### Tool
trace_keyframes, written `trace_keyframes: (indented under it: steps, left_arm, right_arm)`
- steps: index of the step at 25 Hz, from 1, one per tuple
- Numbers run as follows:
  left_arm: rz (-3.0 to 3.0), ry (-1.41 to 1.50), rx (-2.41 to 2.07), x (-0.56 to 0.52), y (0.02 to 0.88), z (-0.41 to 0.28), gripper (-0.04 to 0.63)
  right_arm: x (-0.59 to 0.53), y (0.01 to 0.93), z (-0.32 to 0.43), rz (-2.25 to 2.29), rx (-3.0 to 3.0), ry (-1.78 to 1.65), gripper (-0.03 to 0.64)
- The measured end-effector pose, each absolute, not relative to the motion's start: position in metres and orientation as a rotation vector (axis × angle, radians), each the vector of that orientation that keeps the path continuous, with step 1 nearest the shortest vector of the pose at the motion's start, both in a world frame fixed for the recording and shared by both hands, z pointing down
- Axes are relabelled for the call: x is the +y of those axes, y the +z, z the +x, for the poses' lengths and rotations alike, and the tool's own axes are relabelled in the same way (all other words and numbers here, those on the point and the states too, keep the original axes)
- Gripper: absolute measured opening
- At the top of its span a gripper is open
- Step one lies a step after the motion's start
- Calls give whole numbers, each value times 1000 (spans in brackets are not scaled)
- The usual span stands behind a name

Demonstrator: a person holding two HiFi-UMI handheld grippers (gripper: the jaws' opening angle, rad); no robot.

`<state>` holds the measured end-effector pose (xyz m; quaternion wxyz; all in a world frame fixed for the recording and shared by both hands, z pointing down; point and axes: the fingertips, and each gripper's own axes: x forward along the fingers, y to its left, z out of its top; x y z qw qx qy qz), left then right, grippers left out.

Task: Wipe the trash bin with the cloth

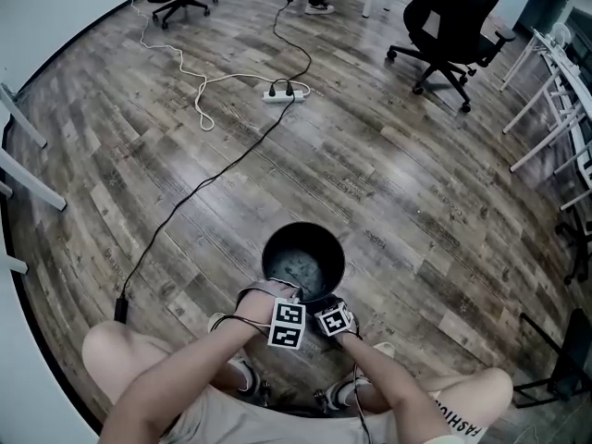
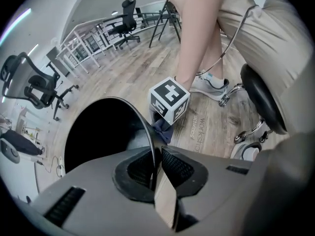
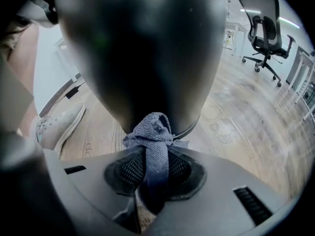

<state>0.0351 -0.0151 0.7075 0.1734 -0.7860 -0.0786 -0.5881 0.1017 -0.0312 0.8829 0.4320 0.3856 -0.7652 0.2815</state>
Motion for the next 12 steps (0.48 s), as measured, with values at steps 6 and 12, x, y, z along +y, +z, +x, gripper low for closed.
trace_keyframes:
  steps: [6, 12]
  left_arm:
    - [-2280, -1666, -303, -6, 704, 33, 125]
    - [-2153, -1675, -325, -15, 707, 16, 158]
  right_arm:
    - [-12, 835, 118, 941, -1882, 790, 83]
    - [-10, 761, 114, 916, -1944, 723, 83]
